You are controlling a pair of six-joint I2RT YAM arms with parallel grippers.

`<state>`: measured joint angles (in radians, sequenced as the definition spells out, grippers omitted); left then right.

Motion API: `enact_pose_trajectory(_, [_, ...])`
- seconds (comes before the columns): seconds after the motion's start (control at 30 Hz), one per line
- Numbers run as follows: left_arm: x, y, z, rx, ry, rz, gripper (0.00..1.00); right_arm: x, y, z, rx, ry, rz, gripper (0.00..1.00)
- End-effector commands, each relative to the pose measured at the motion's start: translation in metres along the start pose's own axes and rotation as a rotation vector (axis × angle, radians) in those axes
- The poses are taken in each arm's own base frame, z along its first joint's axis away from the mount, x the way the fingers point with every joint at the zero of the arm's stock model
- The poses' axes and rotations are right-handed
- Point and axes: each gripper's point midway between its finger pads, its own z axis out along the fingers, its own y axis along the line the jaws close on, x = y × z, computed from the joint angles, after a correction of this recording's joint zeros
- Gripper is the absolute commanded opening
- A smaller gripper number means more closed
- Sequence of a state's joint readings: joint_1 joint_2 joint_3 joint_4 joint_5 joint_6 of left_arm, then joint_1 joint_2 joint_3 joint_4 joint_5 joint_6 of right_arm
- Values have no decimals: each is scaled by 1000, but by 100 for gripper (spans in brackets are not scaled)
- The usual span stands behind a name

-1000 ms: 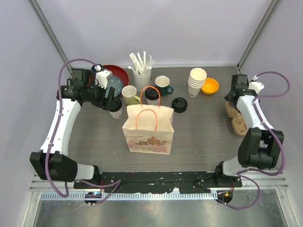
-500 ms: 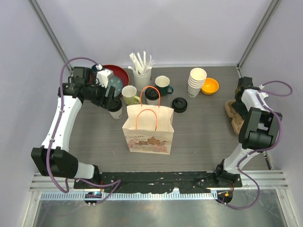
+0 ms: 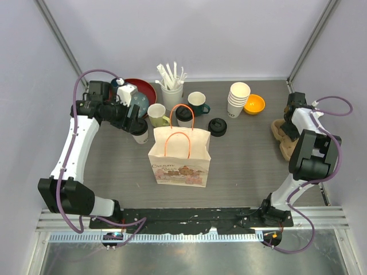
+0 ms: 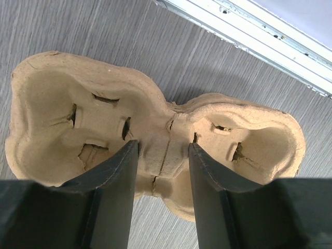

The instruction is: Pack the takeout coffee

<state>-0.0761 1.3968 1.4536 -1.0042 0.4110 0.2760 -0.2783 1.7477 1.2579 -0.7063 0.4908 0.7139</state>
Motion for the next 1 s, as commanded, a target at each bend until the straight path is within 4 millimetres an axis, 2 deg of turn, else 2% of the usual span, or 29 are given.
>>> enact_pose_trajectory(0.0, [-10,3,-7,-13,-26,34,71,-9,7,-4,-41,-27,21,42])
enact_pose_trajectory(0.27, [-10,2,-8,-14,-32,39,71,-17,1,-21,-73,-58,18,32])
enact_pose_trajectory(0.7, [-11,0,-10,-7,-41,46,71,-34,-10,-47,-94,-124,-6,25])
enact_pose_trajectory(0.8, [-12,0,-10,-6,-44,45,71,-30,-7,-45,-115,-109,-24,25])
enact_pose_trajectory(0.97, [-12,-1,-10,-3,-47,49,71,-5,9,-30,-183,-26,-108,25])
